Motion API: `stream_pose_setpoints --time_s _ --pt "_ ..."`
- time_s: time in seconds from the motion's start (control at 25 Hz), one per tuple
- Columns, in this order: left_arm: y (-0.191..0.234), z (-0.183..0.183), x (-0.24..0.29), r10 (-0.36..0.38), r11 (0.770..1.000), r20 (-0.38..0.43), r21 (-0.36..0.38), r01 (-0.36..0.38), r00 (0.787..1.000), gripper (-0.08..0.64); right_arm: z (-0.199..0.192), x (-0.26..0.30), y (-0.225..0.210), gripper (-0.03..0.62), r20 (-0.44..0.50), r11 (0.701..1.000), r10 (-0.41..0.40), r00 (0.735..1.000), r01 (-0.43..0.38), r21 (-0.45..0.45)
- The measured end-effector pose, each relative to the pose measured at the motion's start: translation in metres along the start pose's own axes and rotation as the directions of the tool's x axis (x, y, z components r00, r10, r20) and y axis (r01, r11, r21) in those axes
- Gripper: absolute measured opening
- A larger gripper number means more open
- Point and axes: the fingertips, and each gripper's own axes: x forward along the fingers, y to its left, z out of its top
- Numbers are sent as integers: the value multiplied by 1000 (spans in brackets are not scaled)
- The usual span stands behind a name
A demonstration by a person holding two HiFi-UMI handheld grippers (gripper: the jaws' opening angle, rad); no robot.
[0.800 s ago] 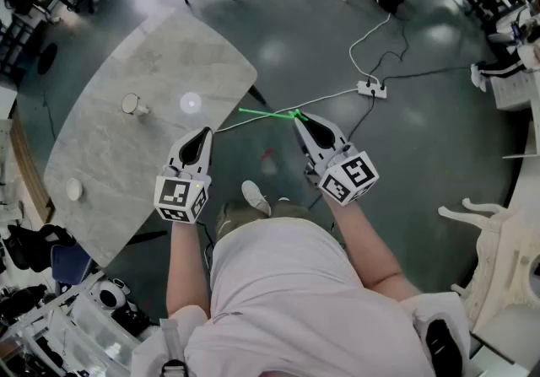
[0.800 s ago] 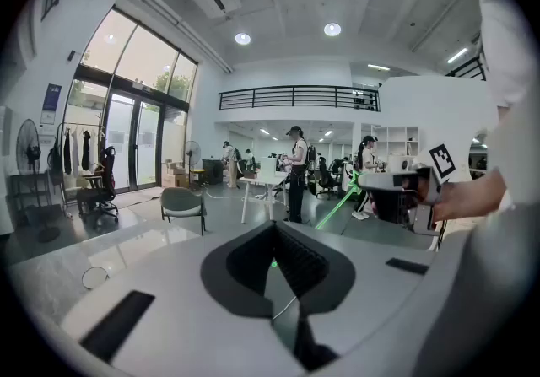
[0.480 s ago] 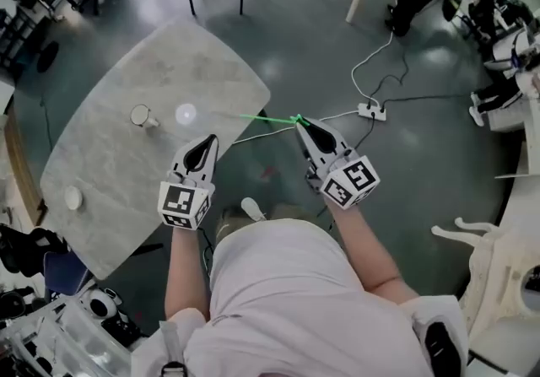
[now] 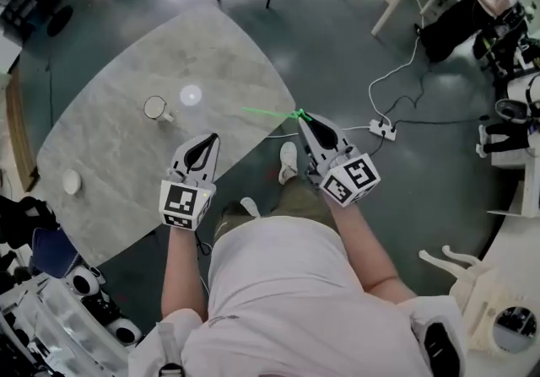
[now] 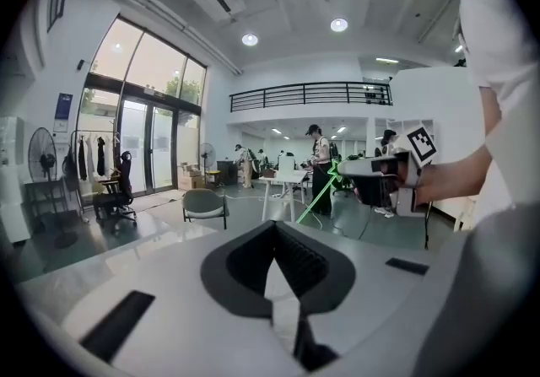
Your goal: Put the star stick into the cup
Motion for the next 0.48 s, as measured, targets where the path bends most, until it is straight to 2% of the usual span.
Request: stream_pose_setpoints --time_s 0.28,0.48 --pt "54 5 53 133 989 -39 -56 -135 990 2 7 83 -57 25 -47 990 141 989 -141 14" --pt "84 12 86 253 961 -105 -90 -262 962 2 18 146 -93 25 -88 958 285 954 -282 43"
